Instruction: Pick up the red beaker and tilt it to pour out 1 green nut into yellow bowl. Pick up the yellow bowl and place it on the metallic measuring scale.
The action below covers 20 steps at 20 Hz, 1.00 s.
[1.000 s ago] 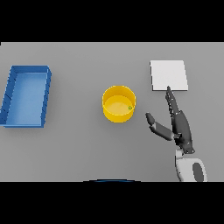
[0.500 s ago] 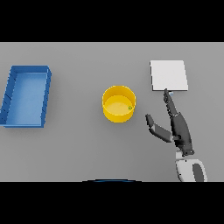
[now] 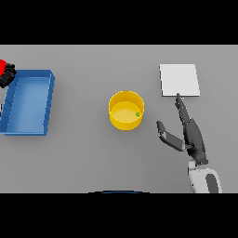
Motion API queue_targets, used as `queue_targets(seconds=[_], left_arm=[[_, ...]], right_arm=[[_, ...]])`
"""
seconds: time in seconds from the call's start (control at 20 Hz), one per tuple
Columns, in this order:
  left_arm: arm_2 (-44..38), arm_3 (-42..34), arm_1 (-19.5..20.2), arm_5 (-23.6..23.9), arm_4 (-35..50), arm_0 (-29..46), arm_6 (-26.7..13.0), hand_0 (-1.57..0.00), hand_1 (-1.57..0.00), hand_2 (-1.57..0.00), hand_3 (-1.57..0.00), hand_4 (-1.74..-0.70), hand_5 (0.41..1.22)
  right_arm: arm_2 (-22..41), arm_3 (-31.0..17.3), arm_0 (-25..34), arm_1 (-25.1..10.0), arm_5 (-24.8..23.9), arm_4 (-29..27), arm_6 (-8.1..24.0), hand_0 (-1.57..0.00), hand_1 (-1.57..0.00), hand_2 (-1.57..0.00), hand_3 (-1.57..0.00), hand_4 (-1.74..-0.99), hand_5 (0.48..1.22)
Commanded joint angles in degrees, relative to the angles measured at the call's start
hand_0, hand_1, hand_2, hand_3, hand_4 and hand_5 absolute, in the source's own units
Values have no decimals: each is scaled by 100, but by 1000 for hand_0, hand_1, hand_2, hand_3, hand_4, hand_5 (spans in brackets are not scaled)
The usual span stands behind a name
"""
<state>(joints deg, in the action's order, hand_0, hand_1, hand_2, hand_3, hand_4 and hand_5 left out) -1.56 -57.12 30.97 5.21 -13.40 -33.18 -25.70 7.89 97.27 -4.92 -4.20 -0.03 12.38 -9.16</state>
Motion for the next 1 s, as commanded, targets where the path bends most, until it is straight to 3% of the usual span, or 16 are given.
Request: queue_targets(seconds=[0.0,0.1,0.2,0.25,0.35,0.5,0.65,0.8,0.85,0.95], left_arm=[[28,-174,-49,54,7,124,-158,-1571,-1571,-1571,-1571,-1741,1050],[16,-448,-41,85,37,295,-351,-1571,-1571,-1571,-1571,-1741,925],[10,-622,-53,-34,125,381,-597,-1571,-1571,-1526,-1525,-1521,818],[72,-768,-5,-328,234,466,-414,-1469,-1344,-1276,-1318,-1369,774],[8,-1064,57,-841,652,602,-386,-940,-860,-817,-843,-1126,705],[140,-1217,188,-1288,748,648,-574,-481,-440,-418,-431,-915,651],[297,-1094,324,-1455,544,648,-718,-246,-225,-213,-220,-828,627],[380,-903,316,-1309,312,570,-507,-125,-115,-109,-112,-794,627],[395,-835,287,-1245,261,534,-375,-100,-91,-87,-90,-783,631],[372,-924,218,-1088,264,542,-159,-64,-58,-55,-57,-778,633]], right_arm=[[9,-69,10,6,-2,26,21,1,1,1,1,-1167,675],[-8,-75,-28,-9,17,-1,54,1,1,1,1,-1157,671],[-14,-64,22,7,49,-59,53,1,1,1,1,-1155,670],[6,-16,-52,-3,81,-71,26,1,1,1,1,-1153,670],[-28,-33,-88,-26,39,-48,3,1,1,1,1,-1149,670],[-13,-17,-75,9,40,-66,-1,1,1,1,1,-1155,670],[-2,-55,-1,-8,-46,63,74,1,1,1,1,-1156,665],[46,-16,-90,-15,-85,163,-41,1,1,1,1,-1157,665],[87,-20,-97,28,-120,223,14,1,1,1,1,-1154,657],[139,-4,-11,-23,-225,491,430,1,1,1,1,-1131,631]])
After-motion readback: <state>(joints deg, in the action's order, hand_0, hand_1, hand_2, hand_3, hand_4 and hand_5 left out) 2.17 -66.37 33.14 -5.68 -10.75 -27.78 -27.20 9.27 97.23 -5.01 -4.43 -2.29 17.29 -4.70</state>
